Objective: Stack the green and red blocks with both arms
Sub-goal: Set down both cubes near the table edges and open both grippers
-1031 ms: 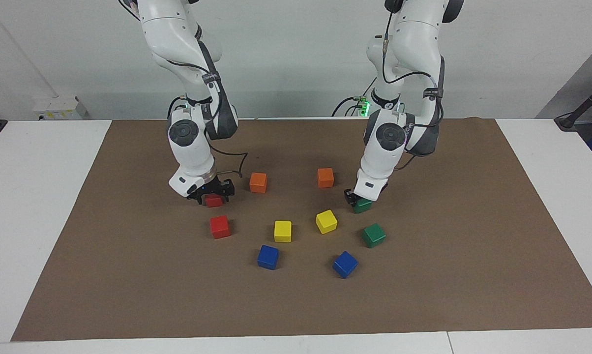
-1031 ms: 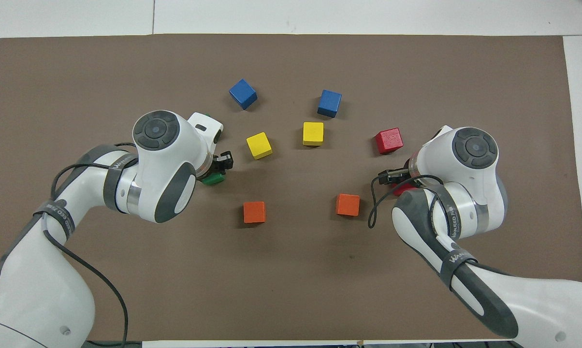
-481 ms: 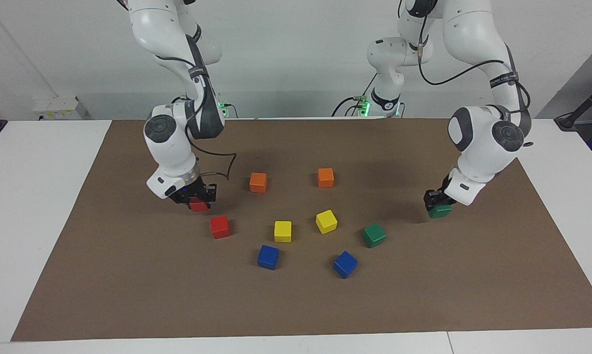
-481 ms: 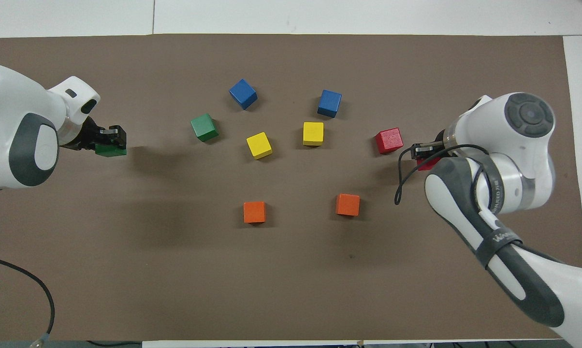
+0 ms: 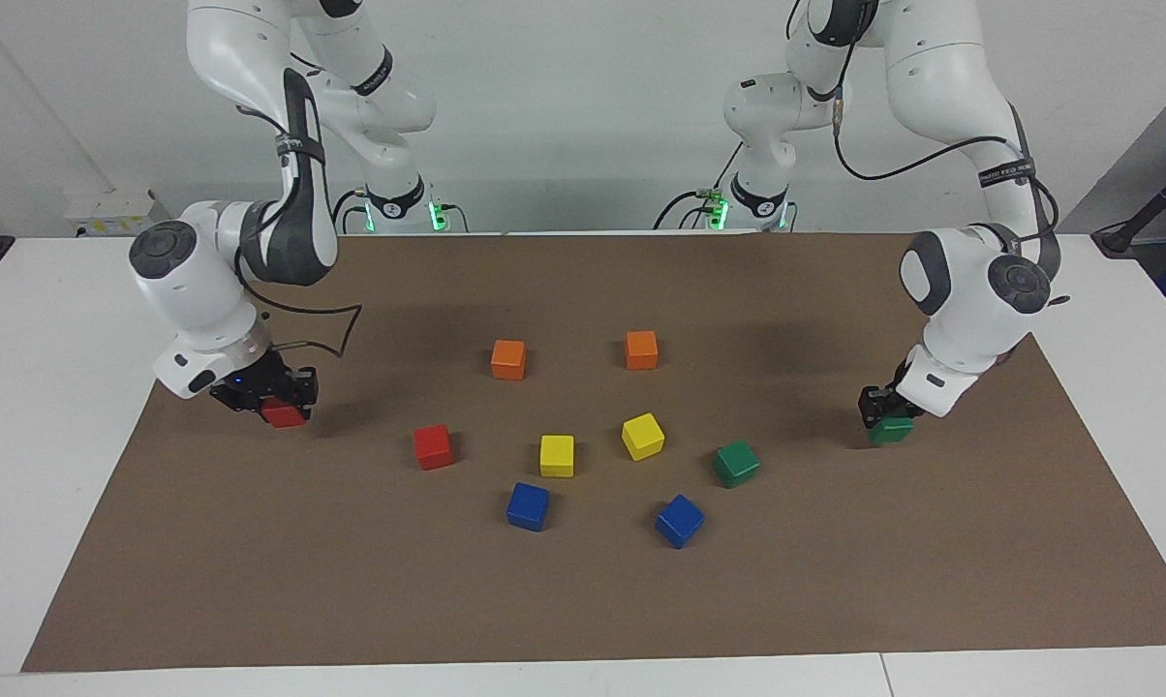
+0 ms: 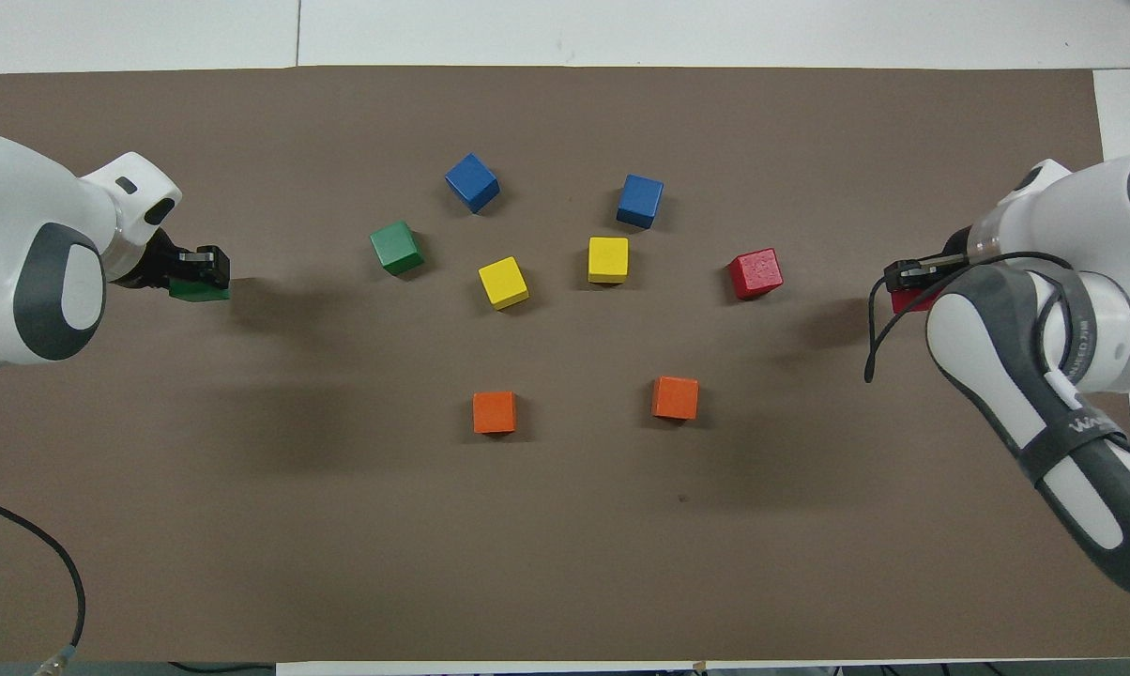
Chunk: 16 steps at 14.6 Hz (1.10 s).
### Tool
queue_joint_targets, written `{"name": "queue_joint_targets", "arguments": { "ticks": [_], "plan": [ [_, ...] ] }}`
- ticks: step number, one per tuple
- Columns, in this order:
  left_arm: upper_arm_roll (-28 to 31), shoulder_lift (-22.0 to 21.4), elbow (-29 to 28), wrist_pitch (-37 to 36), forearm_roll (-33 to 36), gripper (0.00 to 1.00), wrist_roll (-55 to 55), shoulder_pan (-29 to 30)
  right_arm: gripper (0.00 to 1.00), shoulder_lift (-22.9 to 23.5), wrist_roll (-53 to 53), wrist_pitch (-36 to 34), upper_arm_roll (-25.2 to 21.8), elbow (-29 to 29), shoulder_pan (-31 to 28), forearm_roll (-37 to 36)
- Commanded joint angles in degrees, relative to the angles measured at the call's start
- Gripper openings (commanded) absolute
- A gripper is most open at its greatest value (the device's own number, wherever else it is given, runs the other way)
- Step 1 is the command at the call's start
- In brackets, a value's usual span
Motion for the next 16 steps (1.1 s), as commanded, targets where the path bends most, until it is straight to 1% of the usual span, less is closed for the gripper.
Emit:
{"name": "queue_joint_targets", "arguments": {
  "ticks": [1,5,8,11,12,13,14,16],
  "plan": [
    [-0.6,1.1,-0.38,2.05,1.06,0.0,1.09,0.8,0.0,1.44,-3.18,0.54,0.71,0.79,-1.95,0.92],
    [-0.6,1.64,-0.9,2.05,1.06,0.0,1.18,0.8,0.0,3.46,-4.32,3.0,0.71,0.62,-2.83,0.92],
    [-0.69,1.72,-1.17,2.14,1.06,0.0,1.26,0.8,0.0,5.13,-4.41,3.08,0.8,0.62,-3.44,0.92],
    [-0.69,1.9,-1.17,2.32,0.97,0.01,1.18,0.8,0.0,5.58,-4.85,3.09,0.71,0.35,-3.62,0.92],
    [-0.69,1.9,-1.17,2.32,0.97,0.25,1.18,0.89,0.0,5.49,-5.02,3.17,0.71,0.18,-3.71,0.92],
    [-0.69,1.81,-1.26,2.58,0.89,0.78,1.18,0.89,0.0,5.4,-5.29,3.17,0.71,-0.34,-3.71,0.92],
    [-0.69,1.81,-1.26,2.75,0.88,1.0,1.09,0.8,0.0,5.23,-5.38,3.35,0.62,-0.7,-3.88,0.92],
    [-0.69,1.9,-1.26,3.19,0.88,1.0,1.0,0.8,0.0,4.96,-5.38,5.19,0.71,-2.01,-4.32,0.84]
  ]
}}
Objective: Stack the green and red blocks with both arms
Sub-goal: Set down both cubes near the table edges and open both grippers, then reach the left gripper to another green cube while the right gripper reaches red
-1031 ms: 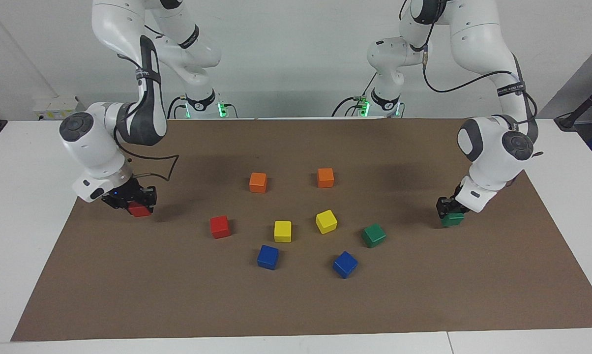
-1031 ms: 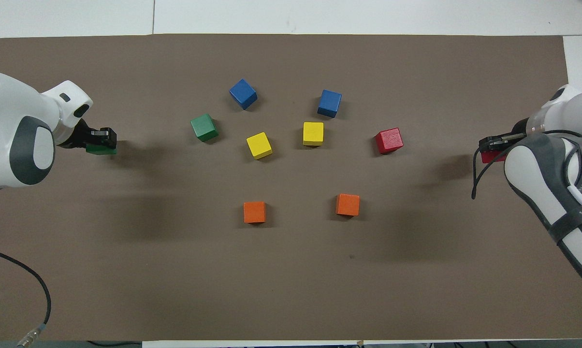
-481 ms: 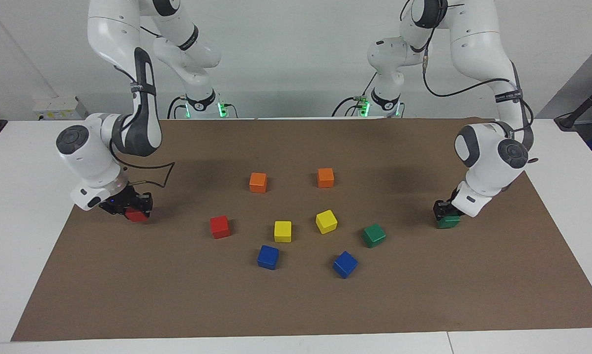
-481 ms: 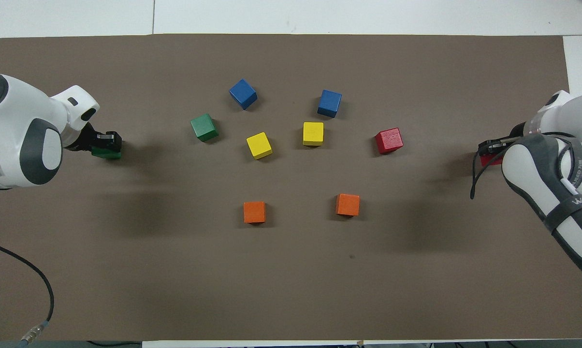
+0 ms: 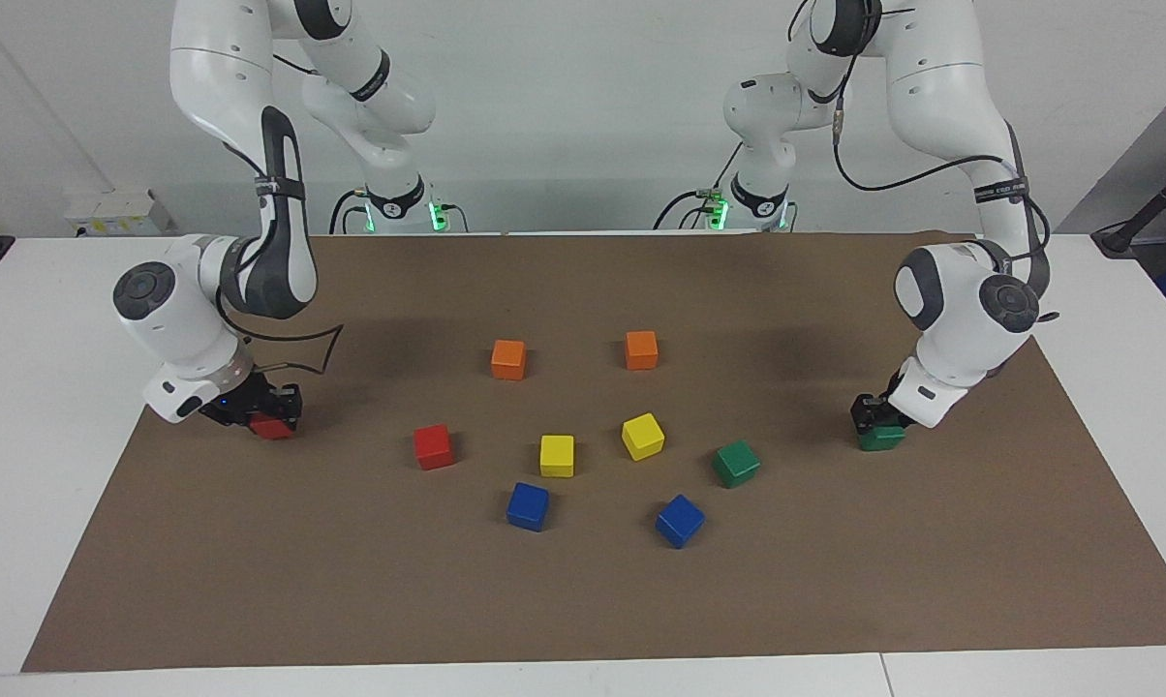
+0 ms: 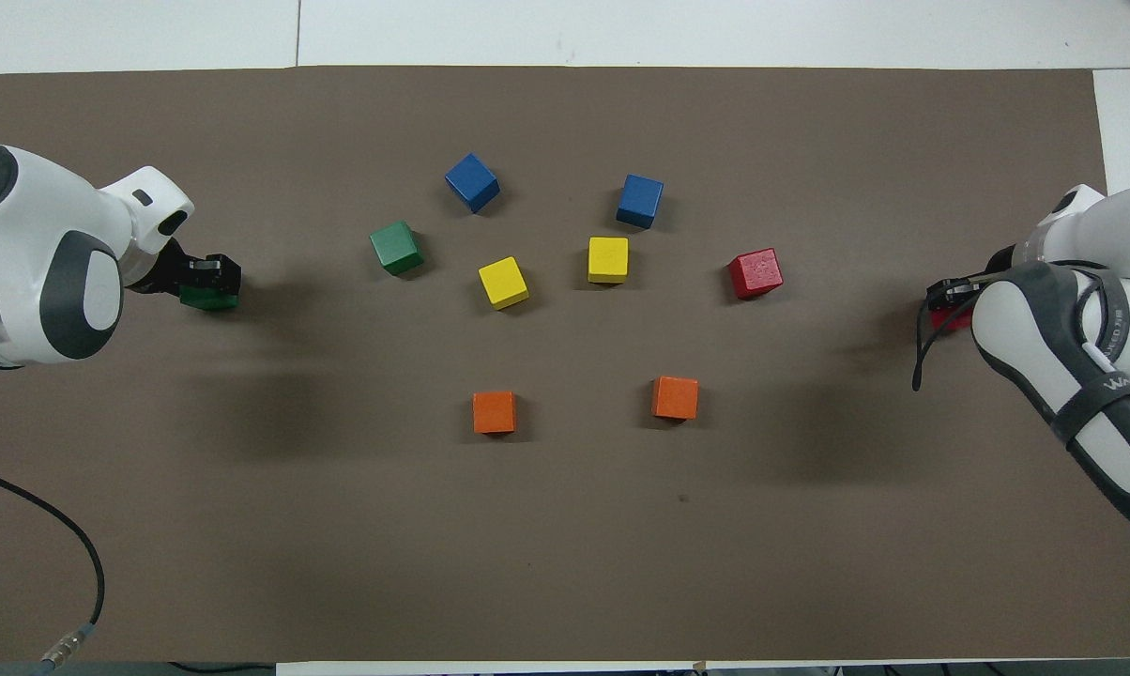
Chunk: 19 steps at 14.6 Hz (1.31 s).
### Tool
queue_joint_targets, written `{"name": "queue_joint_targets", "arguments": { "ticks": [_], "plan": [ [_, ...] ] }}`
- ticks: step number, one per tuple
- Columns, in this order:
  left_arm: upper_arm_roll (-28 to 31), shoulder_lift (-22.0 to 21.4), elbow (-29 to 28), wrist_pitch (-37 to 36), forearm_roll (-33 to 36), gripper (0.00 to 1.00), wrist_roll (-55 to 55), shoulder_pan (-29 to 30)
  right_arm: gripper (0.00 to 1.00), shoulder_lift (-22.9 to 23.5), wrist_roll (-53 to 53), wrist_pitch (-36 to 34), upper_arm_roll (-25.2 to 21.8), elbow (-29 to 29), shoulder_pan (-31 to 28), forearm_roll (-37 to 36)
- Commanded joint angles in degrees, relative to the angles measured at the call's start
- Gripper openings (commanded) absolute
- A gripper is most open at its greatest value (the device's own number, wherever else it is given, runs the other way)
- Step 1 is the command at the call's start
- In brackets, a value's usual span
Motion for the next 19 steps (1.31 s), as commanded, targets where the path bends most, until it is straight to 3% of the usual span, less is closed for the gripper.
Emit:
{"name": "queue_joint_targets", "arguments": {
  "ticks": [1,4,9,10,11,12,14,16,19],
  "plan": [
    [-0.4,-0.06,-0.69,1.96,0.85,1.0,0.27,0.64,0.0,-0.16,-2.77,2.61,0.71,-1.7,-1.67,0.84],
    [-0.48,-0.06,1.85,0.3,0.07,1.0,-1.04,0.11,0.0,0.54,-3.65,2.79,0.71,-1.7,-1.76,0.84],
    [-0.57,2.04,10.99,-6.03,-1.52,1.0,-14.82,-5.24,0.03,0.55,-3.12,2.88,0.71,-1.87,-1.58,0.92],
    [-0.57,2.39,11.96,-6.39,-1.52,1.0,-17.37,-6.3,0.14,0.55,-2.95,2.88,0.71,-1.87,-1.58,0.84],
    [-0.48,2.48,12.05,-6.48,-1.69,1.0,-20.09,-8.13,0.52,0.55,-2.6,2.88,0.71,-1.87,-1.41,0.84],
    [-0.48,2.49,12.05,-6.48,-2.22,1.0,-24.64,-9.72,1.0,0.55,-2.59,2.88,0.71,-1.7,-1.32,0.84],
    [-0.48,4.75,15.01,-6.65,-2.48,1.0,-31.08,-12.79,1.0,0.55,-2.86,2.79,0.71,-1.26,-1.23,0.84],
    [-0.31,9.67,23.52,-11.03,-2.14,1.0,-37.75,-17.45,1.0,0.11,-2.68,1.39,0.71,0.92,-0.62,0.84],
    [0.05,10.83,24.28,-10.35,0.93,1.0,-38.4,-20.1,1.0,-0.24,0.2,-5.44,0.98,6.54,2.17,0.84]
  ]
}}
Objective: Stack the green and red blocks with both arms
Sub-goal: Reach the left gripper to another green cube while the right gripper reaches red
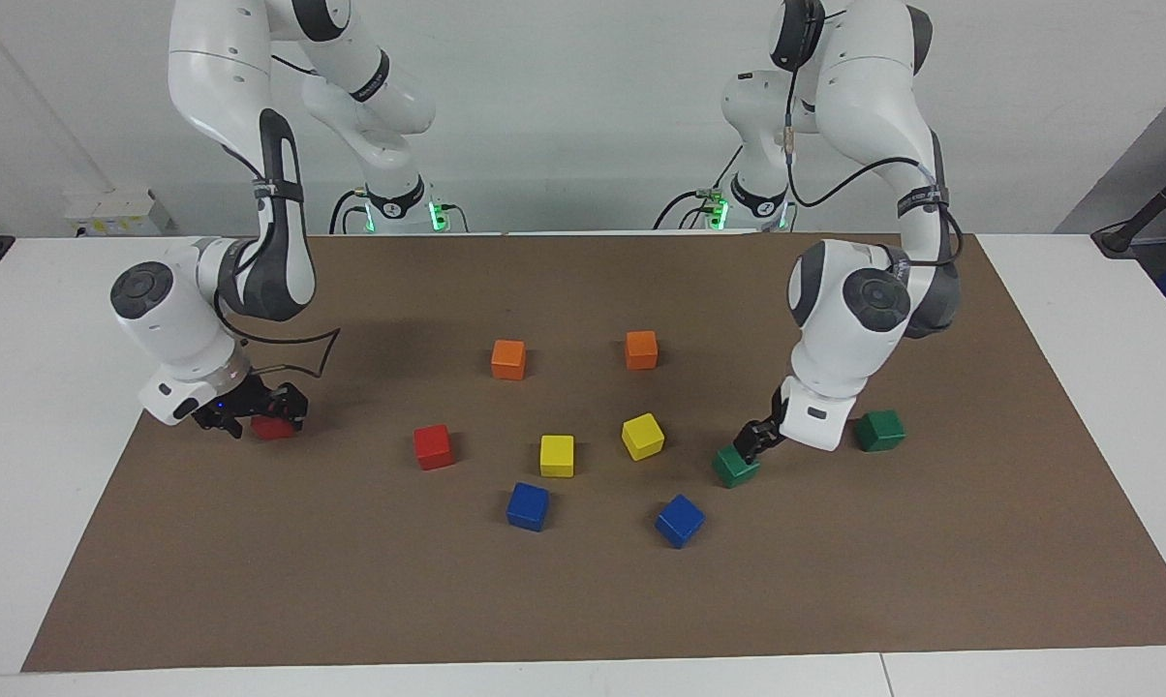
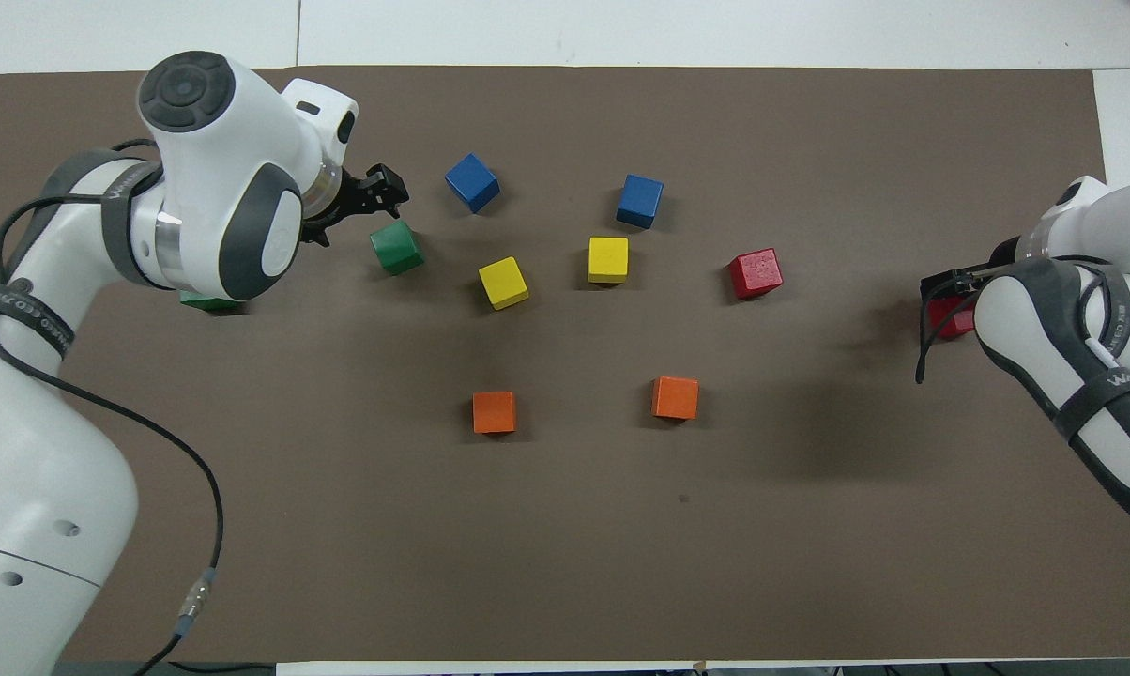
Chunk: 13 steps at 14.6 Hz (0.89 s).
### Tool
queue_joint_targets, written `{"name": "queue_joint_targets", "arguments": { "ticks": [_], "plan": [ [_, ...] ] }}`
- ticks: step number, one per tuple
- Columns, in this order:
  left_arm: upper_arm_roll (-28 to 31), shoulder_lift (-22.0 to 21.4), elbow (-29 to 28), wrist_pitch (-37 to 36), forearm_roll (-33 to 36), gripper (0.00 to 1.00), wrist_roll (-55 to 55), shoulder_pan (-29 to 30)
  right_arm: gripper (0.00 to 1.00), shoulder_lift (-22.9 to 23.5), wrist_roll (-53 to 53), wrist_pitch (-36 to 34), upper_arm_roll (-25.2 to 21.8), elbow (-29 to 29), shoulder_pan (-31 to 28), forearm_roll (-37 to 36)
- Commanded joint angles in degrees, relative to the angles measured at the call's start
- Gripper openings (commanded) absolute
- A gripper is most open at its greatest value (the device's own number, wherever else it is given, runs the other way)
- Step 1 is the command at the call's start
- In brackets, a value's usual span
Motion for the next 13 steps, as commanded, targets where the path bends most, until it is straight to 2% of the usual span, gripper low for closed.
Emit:
{"name": "queue_joint_targets", "arguments": {
  "ticks": [1,3,5,7,10,13],
  "plan": [
    [1.15,2.65,2.79,-0.28,2.33,1.0,-1.07,-1.89,1.0,-0.38,4.25,-8.29,0.36,6.88,3.49,0.66],
    [1.15,2.47,0.77,1.75,3.65,1.0,-1.08,-1.99,1.0,0.76,9.53,-13.92,0.36,12.86,7.7,-0.04],
    [1.15,1.86,-2.56,4.02,4.97,1.0,-0.99,-1.99,1.0,1.99,14.28,-15.44,0.36,15.78,11.75,-0.22],
    [1.15,1.33,-5.55,7.1,4.8,1.0,-1.25,-1.99,1.0,2.35,18.24,-14.65,0.36,16.14,15.97,-2.14],
    [1.06,1.42,-6.0,7.56,4.54,1.0,-2.57,-1.99,1.0,3.49,22.55,-13.78,0.36,16.23,20.98,-3.03],
    [1.15,0.89,-8.55,10.8,4.54,1.0,-6.32,-2.07,1.0,4.72,25.46,-10.52,0.36,16.06,22.14,-2.5]
  ]
}}
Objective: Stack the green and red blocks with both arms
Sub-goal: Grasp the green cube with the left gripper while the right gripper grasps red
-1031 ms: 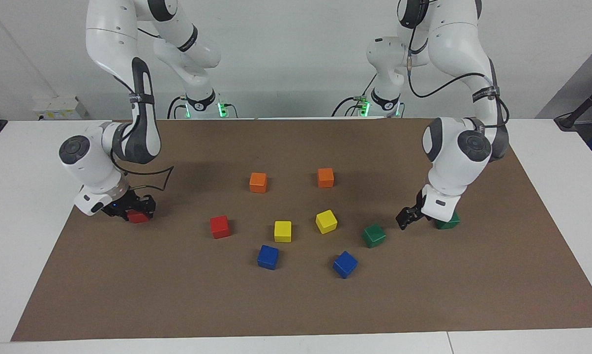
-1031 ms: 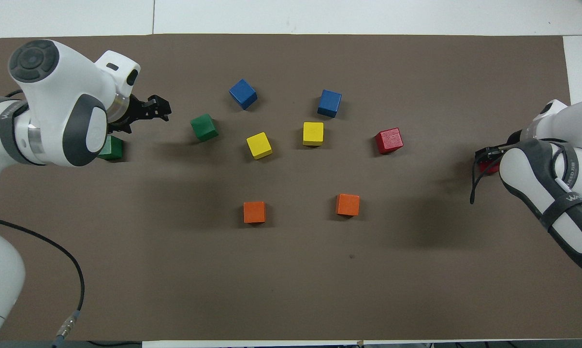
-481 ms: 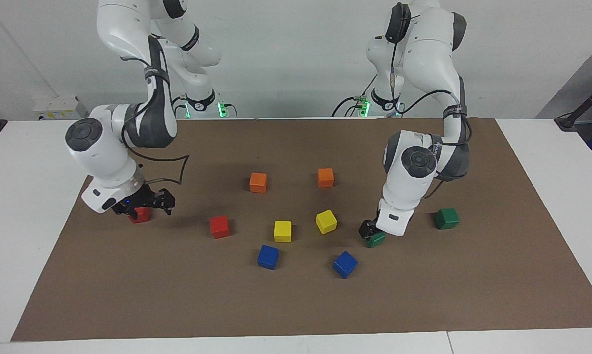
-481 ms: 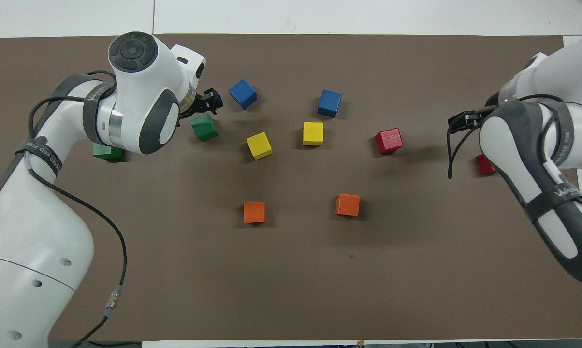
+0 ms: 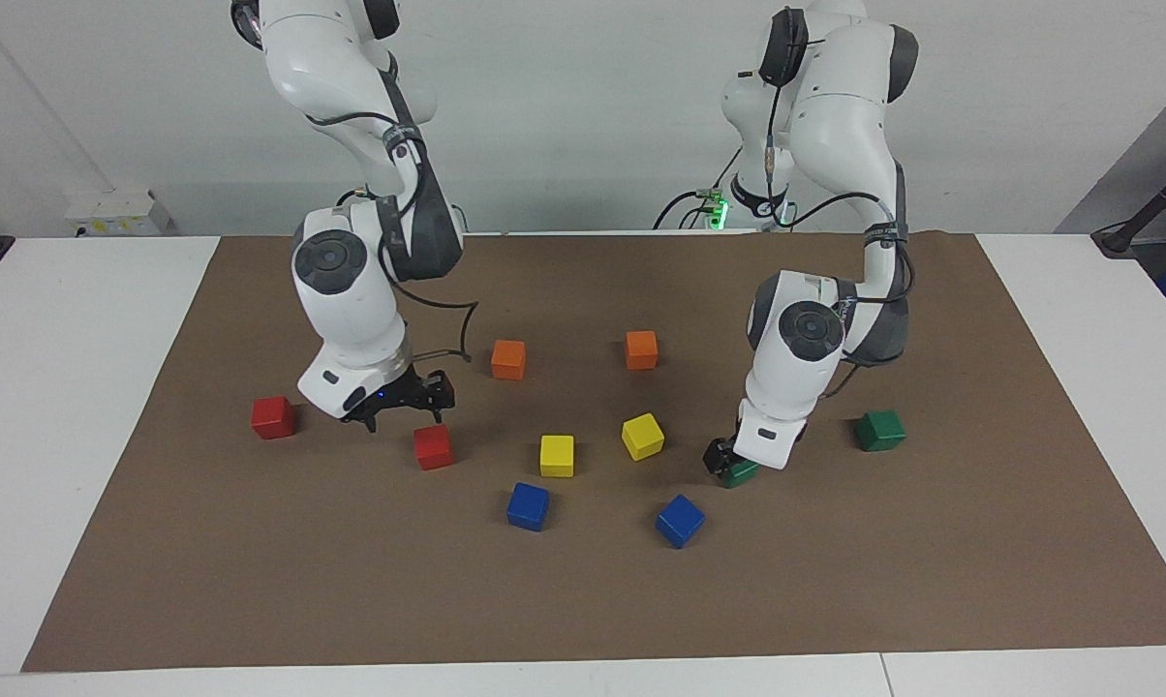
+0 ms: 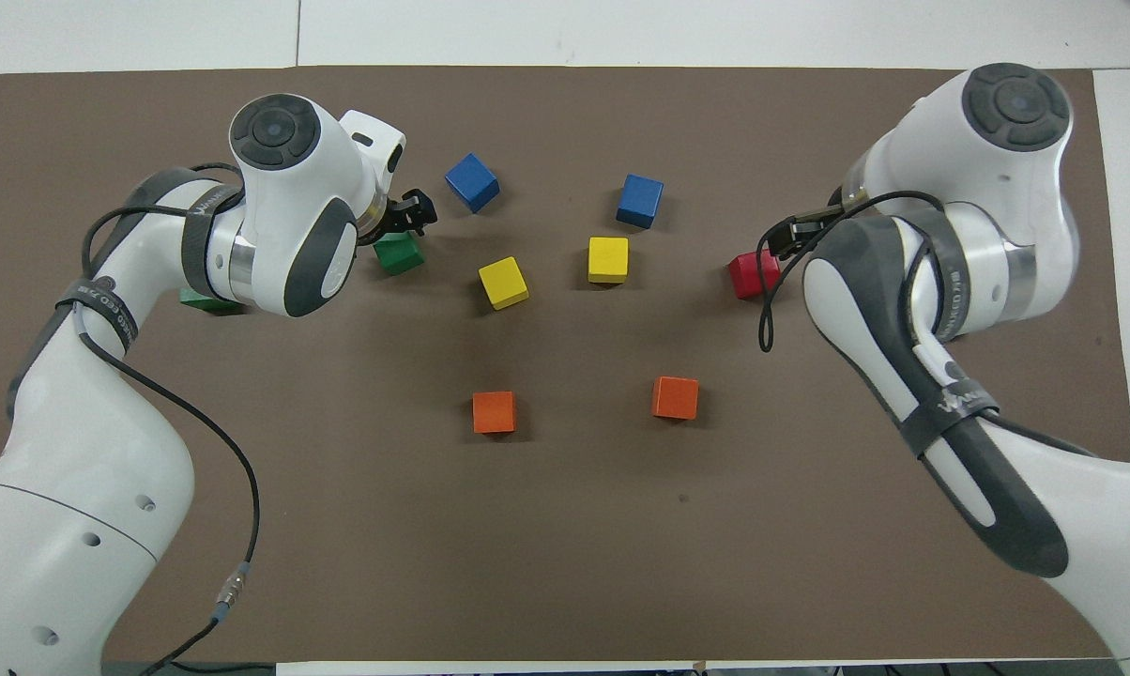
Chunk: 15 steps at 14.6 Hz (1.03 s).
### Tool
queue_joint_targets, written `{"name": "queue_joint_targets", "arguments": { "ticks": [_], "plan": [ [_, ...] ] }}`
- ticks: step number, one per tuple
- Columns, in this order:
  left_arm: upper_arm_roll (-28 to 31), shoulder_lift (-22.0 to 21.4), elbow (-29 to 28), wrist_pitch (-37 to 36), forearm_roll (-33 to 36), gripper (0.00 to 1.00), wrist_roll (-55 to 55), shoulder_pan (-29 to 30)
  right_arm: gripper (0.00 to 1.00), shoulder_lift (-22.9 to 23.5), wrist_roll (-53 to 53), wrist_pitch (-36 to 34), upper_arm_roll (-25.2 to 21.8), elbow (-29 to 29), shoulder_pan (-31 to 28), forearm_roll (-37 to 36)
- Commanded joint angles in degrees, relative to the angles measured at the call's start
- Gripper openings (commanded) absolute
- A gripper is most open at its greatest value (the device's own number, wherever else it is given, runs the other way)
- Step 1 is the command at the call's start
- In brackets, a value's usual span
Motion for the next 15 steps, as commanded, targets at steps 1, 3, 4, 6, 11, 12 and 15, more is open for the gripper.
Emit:
{"name": "queue_joint_targets", "arguments": {
  "ticks": [1,3,4,6,11,12,15],
  "plan": [
    [0.66,-1.47,-3.07,3.37,0.9,1.0,-5.63,-0.77,1.0,2.11,1.6,1.55,-0.08,1.39,-0.32,-0.46],
    [0.66,-1.56,-3.16,3.29,0.73,1.0,-6.17,-0.86,1.0,2.98,3.35,2.51,0.01,1.13,-0.32,-0.37],
    [0.66,-1.56,-3.33,3.38,0.73,1.0,-7.04,-0.95,1.0,3.6,3.71,3.3,0.01,1.13,-0.4,-0.37],
    [0.75,-1.65,-3.51,3.29,0.73,1.0,-8.1,-1.56,1.0,4.57,3.8,4.62,0.1,0.6,-0.32,-0.37],
    [0.84,-2.0,-4.3,3.03,1.08,0.91,-8.72,-2.26,1.0,5.19,4.5,5.85,0.19,-1.06,0.56,-0.37],
    [0.84,-2.17,-4.39,2.76,1.17,0.76,-8.63,-2.26,1.0,5.19,4.5,6.9,0.19,-1.94,0.56,-0.37],
    [0.93,-2.26,-3.95,0.75,1.43,0.0,-8.54,-2.18,1.0,5.27,4.42,9.36,0.19,-4.14,0.56,-0.29]
  ]
}}
